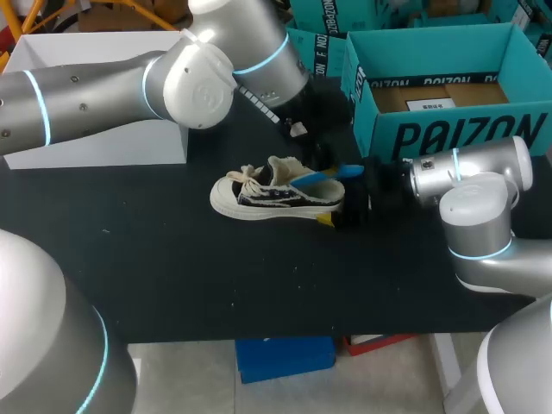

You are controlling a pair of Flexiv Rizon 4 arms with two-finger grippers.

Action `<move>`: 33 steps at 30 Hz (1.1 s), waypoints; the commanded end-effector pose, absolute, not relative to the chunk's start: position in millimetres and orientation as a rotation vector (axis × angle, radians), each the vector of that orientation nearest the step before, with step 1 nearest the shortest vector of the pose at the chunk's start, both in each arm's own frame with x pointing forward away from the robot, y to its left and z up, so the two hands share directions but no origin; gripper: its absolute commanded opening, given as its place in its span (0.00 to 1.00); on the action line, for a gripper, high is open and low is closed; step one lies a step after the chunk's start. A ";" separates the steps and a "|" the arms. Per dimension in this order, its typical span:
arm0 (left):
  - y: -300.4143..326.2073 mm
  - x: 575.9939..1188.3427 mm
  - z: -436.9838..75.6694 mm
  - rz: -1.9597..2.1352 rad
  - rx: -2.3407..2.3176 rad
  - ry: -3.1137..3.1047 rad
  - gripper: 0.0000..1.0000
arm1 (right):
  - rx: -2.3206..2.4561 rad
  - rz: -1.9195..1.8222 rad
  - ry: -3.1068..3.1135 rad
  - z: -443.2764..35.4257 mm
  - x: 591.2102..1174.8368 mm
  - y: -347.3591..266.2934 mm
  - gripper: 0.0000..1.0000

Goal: Take the shoe out of the shoebox, open the shoe tongue, remove and reinsert the insole, then place the shoe into the shoebox

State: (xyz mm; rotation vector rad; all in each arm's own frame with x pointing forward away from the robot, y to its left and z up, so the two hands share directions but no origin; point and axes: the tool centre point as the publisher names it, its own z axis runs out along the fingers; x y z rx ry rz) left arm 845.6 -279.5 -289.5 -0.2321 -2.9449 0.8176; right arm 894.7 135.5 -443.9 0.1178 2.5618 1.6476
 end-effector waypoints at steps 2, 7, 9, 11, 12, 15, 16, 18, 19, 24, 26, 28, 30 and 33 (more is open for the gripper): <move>-259.1 832.3 -227.6 0.996 -0.282 -2.857 0.00 | 0.121 1.645 2.563 -445.6 895.5 138.3 0.00; -265.0 820.1 -180.7 1.171 -0.328 -2.715 0.00 | 0.121 1.645 2.563 -445.6 895.5 138.3 0.00; -265.6 815.2 -165.2 1.233 -0.334 -2.678 0.00 | 0.121 1.645 2.563 -445.6 895.5 138.3 0.00; -264.3 810.5 -151.8 1.299 -0.326 -2.633 0.00 | 0.121 1.645 2.563 -445.6 895.5 138.3 0.00; -263.3 808.4 -145.7 1.326 -0.324 -2.614 0.00 | 0.121 1.645 2.563 -445.6 895.5 138.3 0.00; -258.5 803.5 -123.7 1.435 -0.322 -2.521 0.00 | 0.121 1.645 2.563 -445.6 895.5 138.3 0.00; -256.1 801.1 -117.2 1.470 -0.318 -2.488 0.00 | 0.121 1.645 2.563 -445.6 895.5 138.3 0.00; -252.5 795.0 -106.9 1.525 -0.322 -2.420 0.00 | 0.121 1.645 2.563 -445.6 895.5 138.3 0.00; -251.2 791.5 -102.3 1.541 -0.321 -2.397 0.00 | 0.121 1.645 2.563 -445.6 895.5 138.3 0.00; -243.6 767.1 -73.9 1.619 -0.386 -2.262 0.00 | 0.121 1.645 2.563 -445.6 895.5 138.3 0.00; -238.6 752.5 -61.4 1.647 -0.414 -2.212 0.00 | 0.121 1.645 2.563 -445.6 895.5 138.3 0.00; -235.9 740.9 -50.0 1.670 -0.460 -2.149 0.00 | 0.121 1.645 2.563 -445.6 895.5 138.3 0.00; -232.8 728.2 -39.2 1.692 -0.507 -2.089 0.00 | 0.121 1.645 2.563 -445.6 895.5 138.3 0.00; -227.5 708.5 -30.5 1.712 -0.562 -1.969 0.00 | 0.121 1.645 2.563 -445.6 895.5 138.3 0.00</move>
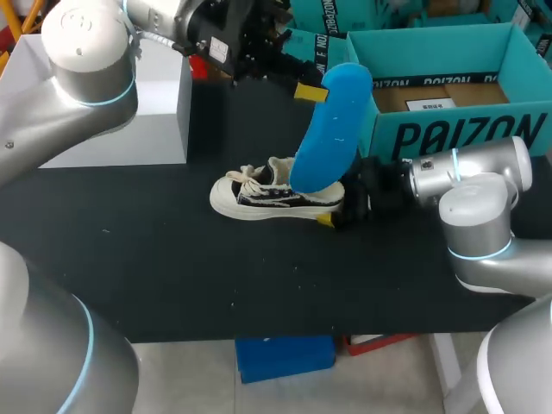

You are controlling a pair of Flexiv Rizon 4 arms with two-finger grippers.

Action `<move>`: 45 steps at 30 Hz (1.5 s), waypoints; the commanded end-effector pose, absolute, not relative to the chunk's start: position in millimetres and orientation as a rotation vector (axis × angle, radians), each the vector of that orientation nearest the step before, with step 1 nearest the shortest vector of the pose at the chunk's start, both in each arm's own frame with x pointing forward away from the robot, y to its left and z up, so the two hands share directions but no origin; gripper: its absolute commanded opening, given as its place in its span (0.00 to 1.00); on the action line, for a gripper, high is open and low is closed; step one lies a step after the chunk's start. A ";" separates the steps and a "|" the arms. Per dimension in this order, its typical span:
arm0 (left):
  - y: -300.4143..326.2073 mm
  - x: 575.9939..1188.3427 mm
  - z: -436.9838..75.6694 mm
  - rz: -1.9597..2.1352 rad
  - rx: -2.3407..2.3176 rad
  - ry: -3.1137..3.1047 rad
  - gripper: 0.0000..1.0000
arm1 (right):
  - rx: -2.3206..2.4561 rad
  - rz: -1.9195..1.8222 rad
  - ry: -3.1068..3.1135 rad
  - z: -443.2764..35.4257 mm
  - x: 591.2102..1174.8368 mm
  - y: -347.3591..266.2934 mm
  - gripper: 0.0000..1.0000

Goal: Take the shoe out of the shoebox, open the shoe tongue, remove and reinsert the insole, then place the shoe into the shoebox

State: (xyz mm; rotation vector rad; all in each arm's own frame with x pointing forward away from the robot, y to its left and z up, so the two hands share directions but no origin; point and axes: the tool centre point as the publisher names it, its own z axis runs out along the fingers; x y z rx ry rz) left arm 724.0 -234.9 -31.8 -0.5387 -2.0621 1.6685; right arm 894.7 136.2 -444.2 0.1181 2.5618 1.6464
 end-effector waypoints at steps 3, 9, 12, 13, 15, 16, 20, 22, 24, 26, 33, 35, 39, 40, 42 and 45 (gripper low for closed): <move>-226.5 699.6 -32.1 1.698 -0.603 -1.793 0.00 | 0.121 1.645 2.563 -445.6 895.5 138.3 0.00; -226.5 699.6 -32.1 1.698 -0.603 -1.793 0.00 | 0.121 1.645 2.563 -445.6 895.5 138.3 0.00; -226.5 699.6 -32.1 1.698 -0.603 -1.793 0.00 | 0.121 1.645 2.563 -445.6 895.5 138.3 0.00; -226.5 699.6 -32.1 1.698 -0.603 -1.793 0.00 | 0.121 1.645 2.563 -445.6 895.5 138.3 0.00; -226.5 699.6 -32.1 1.698 -0.603 -1.793 0.00 | 0.121 1.645 2.563 -445.6 895.5 138.3 0.00; -226.5 699.6 -32.1 1.698 -0.603 -1.793 0.00 | 0.121 1.645 2.563 -445.6 895.5 138.3 0.00; -226.5 699.6 -32.1 1.698 -0.603 -1.793 0.00 | 0.121 1.645 2.563 -445.6 895.5 138.3 0.00; -215.7 701.6 -34.2 1.784 -0.512 -1.686 0.00 | 0.121 1.645 2.563 -445.6 895.5 138.3 0.00; -209.6 703.8 -34.0 1.822 -0.456 -1.645 0.00 | 0.121 1.645 2.563 -445.6 895.5 138.3 0.00; -206.5 706.8 -32.7 1.837 -0.386 -1.622 0.00 | 0.121 1.645 2.563 -445.6 895.5 138.3 0.00; -192.6 715.2 -22.1 1.872 -0.206 -1.640 0.00 | 0.121 1.645 2.563 -445.6 895.5 138.3 0.00; -189.1 714.7 -17.5 1.883 -0.182 -1.650 0.00 | 0.121 1.645 2.563 -445.6 895.5 138.3 0.00; -184.8 711.4 -10.5 1.900 -0.146 -1.668 0.00 | 0.121 1.645 2.563 -445.6 895.5 138.3 0.00; -183.9 710.5 -9.4 1.904 -0.137 -1.665 0.00 | 0.121 1.645 2.563 -445.6 895.5 138.3 0.00; -181.6 709.5 -9.2 1.904 -0.101 -1.670 0.00 | 0.121 1.645 2.563 -445.6 895.5 138.3 0.00; -177.7 707.8 -9.9 1.921 -0.052 -1.672 0.00 | 0.121 1.645 2.563 -445.6 895.5 138.3 0.00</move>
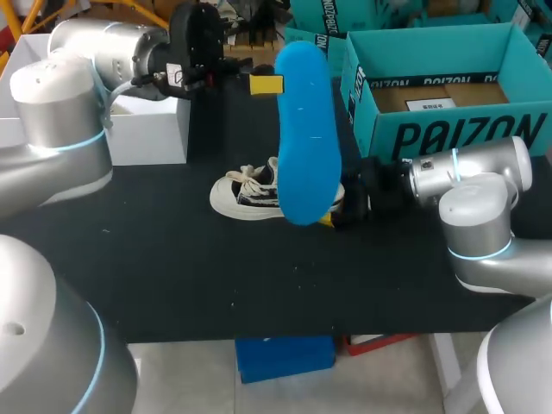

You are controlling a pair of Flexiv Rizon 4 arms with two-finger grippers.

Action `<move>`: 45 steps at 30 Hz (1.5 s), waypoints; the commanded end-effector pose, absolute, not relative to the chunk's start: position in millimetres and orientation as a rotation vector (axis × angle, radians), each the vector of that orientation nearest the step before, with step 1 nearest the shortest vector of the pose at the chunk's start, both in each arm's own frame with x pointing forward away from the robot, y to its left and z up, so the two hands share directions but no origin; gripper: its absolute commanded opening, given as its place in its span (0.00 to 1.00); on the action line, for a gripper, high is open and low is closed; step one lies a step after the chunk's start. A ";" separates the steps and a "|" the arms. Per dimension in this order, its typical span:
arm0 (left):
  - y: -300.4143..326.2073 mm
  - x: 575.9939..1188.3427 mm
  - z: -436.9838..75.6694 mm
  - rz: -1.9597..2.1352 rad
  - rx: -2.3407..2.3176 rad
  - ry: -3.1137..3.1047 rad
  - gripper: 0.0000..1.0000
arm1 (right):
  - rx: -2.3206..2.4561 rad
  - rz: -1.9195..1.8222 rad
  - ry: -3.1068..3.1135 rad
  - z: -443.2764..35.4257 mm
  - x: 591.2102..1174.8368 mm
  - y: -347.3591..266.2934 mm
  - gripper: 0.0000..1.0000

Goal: Take the shoe out of the shoebox, open the shoe tongue, remove and reinsert the insole, then place the shoe into the shoebox

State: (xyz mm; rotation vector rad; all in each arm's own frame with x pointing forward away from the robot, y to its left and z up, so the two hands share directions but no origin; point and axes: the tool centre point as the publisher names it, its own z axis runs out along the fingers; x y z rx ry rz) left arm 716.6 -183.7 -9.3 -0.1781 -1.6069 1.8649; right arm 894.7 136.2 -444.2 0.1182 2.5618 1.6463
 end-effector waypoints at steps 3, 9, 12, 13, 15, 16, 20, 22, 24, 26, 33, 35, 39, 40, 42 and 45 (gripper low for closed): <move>-171.9 708.3 -10.3 1.943 -0.020 -1.678 0.00 | 0.121 1.645 2.563 -445.6 895.5 138.3 0.00; -166.4 709.2 -11.9 1.964 0.002 -1.678 0.00 | 0.121 1.645 2.563 -445.6 895.5 138.3 0.00; -166.4 709.2 -11.9 1.964 0.002 -1.678 0.00 | 0.121 1.645 2.563 -445.6 895.5 138.3 0.00; -166.4 709.2 -11.9 1.964 0.002 -1.678 0.00 | 0.121 1.645 2.563 -445.6 895.5 138.3 0.00; -166.4 709.2 -11.9 1.964 0.002 -1.678 0.00 | 0.105 1.637 2.567 -444.8 895.8 135.6 1.00; -166.4 709.2 -11.9 1.964 0.002 -1.678 0.00 | 0.113 1.619 2.575 -443.5 895.6 134.4 1.00; -166.4 709.2 -11.9 1.964 0.002 -1.678 0.00 | 0.098 1.499 2.647 -431.4 898.8 125.1 1.00; -166.4 709.2 -11.9 1.964 0.002 -1.678 0.00 | 0.080 1.419 2.709 -424.1 899.1 120.6 1.00; -166.4 709.2 -11.9 1.964 0.002 -1.678 0.00 | 0.070 1.361 2.747 -416.5 898.7 115.7 1.00; -166.4 709.2 -11.9 1.964 0.002 -1.678 0.00 | 0.067 1.285 2.797 -408.8 898.0 111.3 1.00; -166.4 709.2 -11.9 1.964 0.002 -1.678 0.00 | 0.076 0.978 2.968 -391.1 895.9 99.8 1.00; -166.4 709.2 -11.9 1.964 0.002 -1.678 0.00 | 0.076 0.870 3.010 -388.4 896.2 98.3 1.00; -166.4 709.2 -11.9 1.964 0.002 -1.678 0.00 | 0.087 0.591 3.086 -381.5 898.7 96.0 1.00; -166.4 709.2 -11.9 1.964 0.002 -1.678 0.00 | 0.094 0.545 3.096 -380.1 899.9 95.6 1.00; -166.4 709.2 -11.9 1.964 0.002 -1.678 0.00 | 0.091 0.457 3.110 -377.4 902.3 95.4 1.00; -166.4 709.2 -11.9 1.964 0.002 -1.678 0.00 | 0.094 0.329 3.124 -373.4 905.6 96.9 1.00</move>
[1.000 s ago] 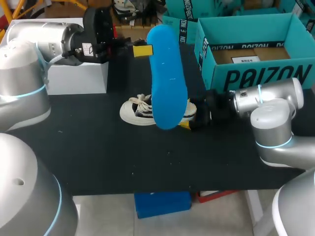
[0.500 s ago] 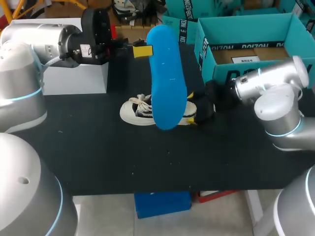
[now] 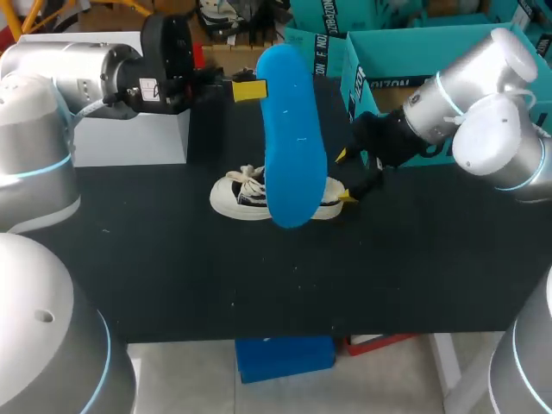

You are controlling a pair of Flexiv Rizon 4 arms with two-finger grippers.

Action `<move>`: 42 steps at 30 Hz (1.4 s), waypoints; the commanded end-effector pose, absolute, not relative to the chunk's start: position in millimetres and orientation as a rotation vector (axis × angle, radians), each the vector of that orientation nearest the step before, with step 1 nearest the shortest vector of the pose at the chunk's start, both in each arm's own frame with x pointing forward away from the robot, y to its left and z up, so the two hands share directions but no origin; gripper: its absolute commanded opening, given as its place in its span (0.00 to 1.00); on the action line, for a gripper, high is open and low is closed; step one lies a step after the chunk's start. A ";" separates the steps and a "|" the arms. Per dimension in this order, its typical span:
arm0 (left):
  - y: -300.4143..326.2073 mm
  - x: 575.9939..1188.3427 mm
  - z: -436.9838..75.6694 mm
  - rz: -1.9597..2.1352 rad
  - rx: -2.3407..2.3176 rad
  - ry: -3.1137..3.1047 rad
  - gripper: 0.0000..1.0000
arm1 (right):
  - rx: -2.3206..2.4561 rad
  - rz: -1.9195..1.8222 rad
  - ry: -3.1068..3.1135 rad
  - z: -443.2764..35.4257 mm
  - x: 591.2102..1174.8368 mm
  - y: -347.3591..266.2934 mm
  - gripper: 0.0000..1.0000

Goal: Take the shoe out of the shoebox, open the shoe tongue, remove and reinsert the insole, then place the shoe into the shoebox

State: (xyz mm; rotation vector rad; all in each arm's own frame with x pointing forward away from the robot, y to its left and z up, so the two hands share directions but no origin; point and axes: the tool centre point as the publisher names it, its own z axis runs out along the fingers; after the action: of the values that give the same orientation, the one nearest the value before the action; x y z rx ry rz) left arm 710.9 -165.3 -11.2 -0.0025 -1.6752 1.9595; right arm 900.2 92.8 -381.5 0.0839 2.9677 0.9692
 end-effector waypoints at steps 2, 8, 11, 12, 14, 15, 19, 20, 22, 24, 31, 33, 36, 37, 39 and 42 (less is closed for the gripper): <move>-166.4 709.2 -11.9 1.964 0.002 -1.678 0.00 | 0.097 0.243 3.127 -370.7 907.6 98.4 1.00; -166.4 709.2 -11.9 1.964 0.002 -1.678 0.00 | 0.087 0.034 3.128 -365.8 911.8 104.6 1.00; -166.4 709.2 -11.9 1.964 0.002 -1.678 0.00 | 0.080 -0.062 3.122 -364.2 912.8 108.2 1.00; -166.4 709.2 -11.9 1.964 0.002 -1.678 0.00 | 0.074 -0.086 3.120 -363.6 913.1 109.5 1.00; -166.4 709.2 -11.9 1.964 0.002 -1.678 0.00 | 0.068 -0.139 3.114 -362.2 913.3 111.7 1.00; -166.4 709.2 -11.9 1.964 0.002 -1.678 0.00 | 0.067 -0.164 3.110 -361.8 913.9 112.2 1.00; -166.4 709.2 -11.9 1.964 0.002 -1.678 0.00 | 0.055 -0.248 3.100 -360.0 915.8 116.3 1.00; -166.4 709.2 -11.9 1.964 0.002 -1.678 0.00 | 0.049 -0.275 3.095 -359.5 915.9 117.9 1.00; -166.4 709.2 -11.9 1.964 0.002 -1.678 0.00 | 0.043 -0.322 3.087 -358.7 916.0 120.1 1.00; -166.4 709.2 -11.9 1.964 0.002 -1.678 0.00 | 0.020 -0.439 3.067 -357.7 916.6 122.5 1.00; -166.4 709.2 -11.9 1.964 0.002 -1.678 0.00 | -0.004 -0.476 3.071 -358.8 914.8 130.4 1.00; -166.4 709.2 -11.9 1.964 0.002 -1.678 0.00 | -0.004 -0.485 3.071 -358.7 913.7 131.6 1.00; -166.4 709.2 -11.9 1.964 0.002 -1.678 0.00 | -0.003 -0.488 3.071 -359.1 912.0 132.7 1.00; -166.4 709.2 -11.9 1.964 0.002 -1.678 0.00 | -0.002 -0.486 3.072 -359.4 911.6 132.7 1.00; -166.4 709.2 -11.9 1.964 0.002 -1.678 0.00 | 0.003 -0.479 3.074 -360.1 910.8 132.5 1.00; -166.4 709.2 -11.9 1.964 0.002 -1.678 0.00 | 0.006 -0.486 3.073 -360.9 909.9 132.2 1.00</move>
State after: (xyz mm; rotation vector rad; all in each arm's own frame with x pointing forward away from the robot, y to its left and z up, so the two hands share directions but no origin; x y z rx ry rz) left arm 710.6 -165.3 -11.1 -0.0015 -1.6758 1.9597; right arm 909.2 127.9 -360.5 -0.0001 3.1012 -0.2442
